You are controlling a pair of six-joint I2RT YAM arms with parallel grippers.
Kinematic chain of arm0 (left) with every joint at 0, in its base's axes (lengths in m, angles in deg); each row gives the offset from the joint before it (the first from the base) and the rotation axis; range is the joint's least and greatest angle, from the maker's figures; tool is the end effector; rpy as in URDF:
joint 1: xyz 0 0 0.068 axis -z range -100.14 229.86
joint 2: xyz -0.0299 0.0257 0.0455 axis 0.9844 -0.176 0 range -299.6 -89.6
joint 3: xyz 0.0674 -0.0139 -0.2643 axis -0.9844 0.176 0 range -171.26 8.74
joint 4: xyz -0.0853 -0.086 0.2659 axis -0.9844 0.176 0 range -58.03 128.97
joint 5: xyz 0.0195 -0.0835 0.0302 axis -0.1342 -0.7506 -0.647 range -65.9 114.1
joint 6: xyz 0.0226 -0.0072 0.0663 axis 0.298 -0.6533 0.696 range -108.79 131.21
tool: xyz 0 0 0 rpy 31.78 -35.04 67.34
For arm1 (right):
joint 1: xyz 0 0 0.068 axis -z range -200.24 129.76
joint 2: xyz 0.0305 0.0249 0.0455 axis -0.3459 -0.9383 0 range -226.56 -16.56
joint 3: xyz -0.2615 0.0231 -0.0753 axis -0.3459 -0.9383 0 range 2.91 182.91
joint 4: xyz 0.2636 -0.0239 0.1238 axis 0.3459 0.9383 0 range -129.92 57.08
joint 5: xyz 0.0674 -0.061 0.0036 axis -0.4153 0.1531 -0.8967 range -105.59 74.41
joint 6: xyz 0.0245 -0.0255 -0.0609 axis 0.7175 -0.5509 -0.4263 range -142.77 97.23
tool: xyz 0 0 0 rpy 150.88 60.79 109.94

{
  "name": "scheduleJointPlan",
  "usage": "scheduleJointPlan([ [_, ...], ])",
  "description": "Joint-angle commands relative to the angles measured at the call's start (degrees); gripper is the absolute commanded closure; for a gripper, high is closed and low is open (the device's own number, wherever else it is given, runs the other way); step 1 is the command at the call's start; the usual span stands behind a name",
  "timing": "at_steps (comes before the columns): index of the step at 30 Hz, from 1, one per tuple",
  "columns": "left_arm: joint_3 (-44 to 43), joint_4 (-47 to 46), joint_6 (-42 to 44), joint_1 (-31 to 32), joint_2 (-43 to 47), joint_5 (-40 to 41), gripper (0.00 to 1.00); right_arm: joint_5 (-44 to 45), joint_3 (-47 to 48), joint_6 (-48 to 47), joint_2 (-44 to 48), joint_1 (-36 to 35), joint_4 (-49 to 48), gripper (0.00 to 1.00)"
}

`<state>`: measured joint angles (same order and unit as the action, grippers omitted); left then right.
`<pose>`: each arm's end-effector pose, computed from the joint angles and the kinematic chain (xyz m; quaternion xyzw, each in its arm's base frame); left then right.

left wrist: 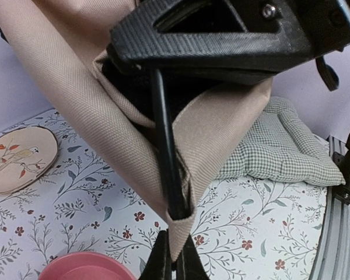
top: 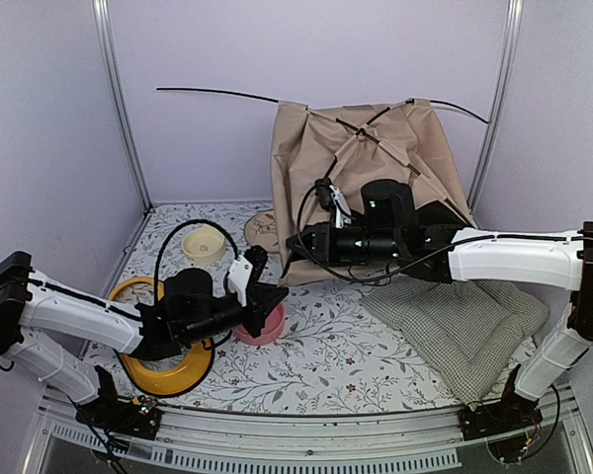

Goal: Set up the pet tent

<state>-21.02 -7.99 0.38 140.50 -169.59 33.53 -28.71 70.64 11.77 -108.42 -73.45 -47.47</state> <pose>0.1684 -0.2799 0.1756 0.2743 0.7160 -0.3219 0.5554 0.2477 0.3532 0.2818 -0.1966 0.7748 0.4777 0.3645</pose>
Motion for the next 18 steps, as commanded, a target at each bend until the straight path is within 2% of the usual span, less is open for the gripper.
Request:
scheduleJointPlan([
  [1,-1.6,1.1,-0.5,-1.1,-0.8,-0.4,1.0,3.3,-0.7,-3.7,3.0,0.6,-1.8,1.0],
  [10,-2.3,1.6,-1.1,-1.7,-1.9,-1.4,1.0,2.4,-0.7,-4.4,2.9,0.6,-1.6,1.0],
  [18,-1.8,2.3,-1.0,-1.7,0.1,-1.6,1.0,6.7,-1.1,-5.3,2.3,0.6,-0.2,1.0],
])
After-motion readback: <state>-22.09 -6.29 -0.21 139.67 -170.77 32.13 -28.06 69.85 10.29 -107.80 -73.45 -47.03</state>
